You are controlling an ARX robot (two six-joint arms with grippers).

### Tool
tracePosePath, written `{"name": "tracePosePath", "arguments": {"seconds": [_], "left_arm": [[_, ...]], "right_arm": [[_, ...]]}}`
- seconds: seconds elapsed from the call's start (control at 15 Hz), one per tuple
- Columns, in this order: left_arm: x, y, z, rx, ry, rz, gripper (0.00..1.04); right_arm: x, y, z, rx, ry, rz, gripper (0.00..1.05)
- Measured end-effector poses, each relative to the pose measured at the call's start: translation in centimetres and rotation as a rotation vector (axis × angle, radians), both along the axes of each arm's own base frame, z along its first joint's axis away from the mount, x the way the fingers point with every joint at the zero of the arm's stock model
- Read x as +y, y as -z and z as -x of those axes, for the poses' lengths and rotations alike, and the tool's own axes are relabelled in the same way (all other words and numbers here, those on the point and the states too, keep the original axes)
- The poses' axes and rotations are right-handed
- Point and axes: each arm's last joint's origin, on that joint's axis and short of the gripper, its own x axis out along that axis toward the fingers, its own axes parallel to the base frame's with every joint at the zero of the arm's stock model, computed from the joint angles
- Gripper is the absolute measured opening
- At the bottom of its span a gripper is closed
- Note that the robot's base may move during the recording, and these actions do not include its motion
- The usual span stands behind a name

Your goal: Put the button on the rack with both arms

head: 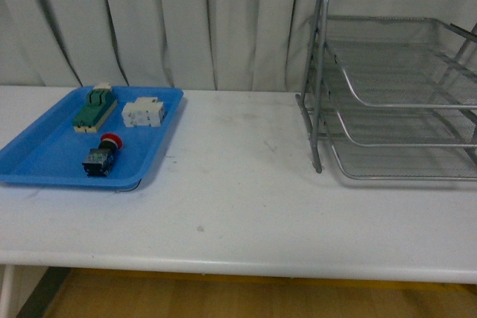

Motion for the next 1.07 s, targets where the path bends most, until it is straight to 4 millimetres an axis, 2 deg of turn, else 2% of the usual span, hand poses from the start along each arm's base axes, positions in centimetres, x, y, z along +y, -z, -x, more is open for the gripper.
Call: {"name": "tracePosePath", "arguments": {"seconds": [0.07,0.13,0.2,0.27,0.33,0.53,0.67,0.73,0.93,1.07], "left_arm": [[0.0,0.0,0.0,0.000,0.000,0.000,0.98],[0.0,0.0,0.0,0.000,0.000,0.000,0.98],[0.0,0.0,0.0,0.000,0.000,0.000,0.98],[0.0,0.0,0.0,0.000,0.000,0.000,0.98],[0.0,0.0,0.0,0.000,0.000,0.000,0.98],[0.0,0.0,0.0,0.000,0.000,0.000,0.98],[0.0,0.0,0.0,0.000,0.000,0.000,0.98],[0.0,0.0,0.0,0.000,0.000,0.000,0.98],[0.0,0.0,0.0,0.000,0.000,0.000,0.98],[0.0,0.0,0.0,0.000,0.000,0.000,0.98]], "right_arm": [[-0.2,0.0,-0.5,0.152,0.001,-0.106,0.98],[-0.9,-0.8,-1.7,0.171,0.052,-0.207,0.98],[-2.1,-3.7,-5.1,0.078,0.079,-0.264,0.98],[-3.2,-6.2,-12.1,0.008,0.090,-0.280,0.98],[-3.7,-6.4,-15.1,0.008,0.106,-0.312,0.98],[-4.7,-4.7,-20.7,0.084,0.076,-0.484,0.98],[-5.4,-2.1,-23.1,0.129,0.061,-0.726,0.98],[-5.6,-1.2,-23.5,0.110,0.043,-0.854,0.98],[-4.4,1.4,-23.0,0.044,-0.074,-1.232,0.98],[-3.8,3.3,-22.6,0.079,-0.079,-1.384,0.98]]}}
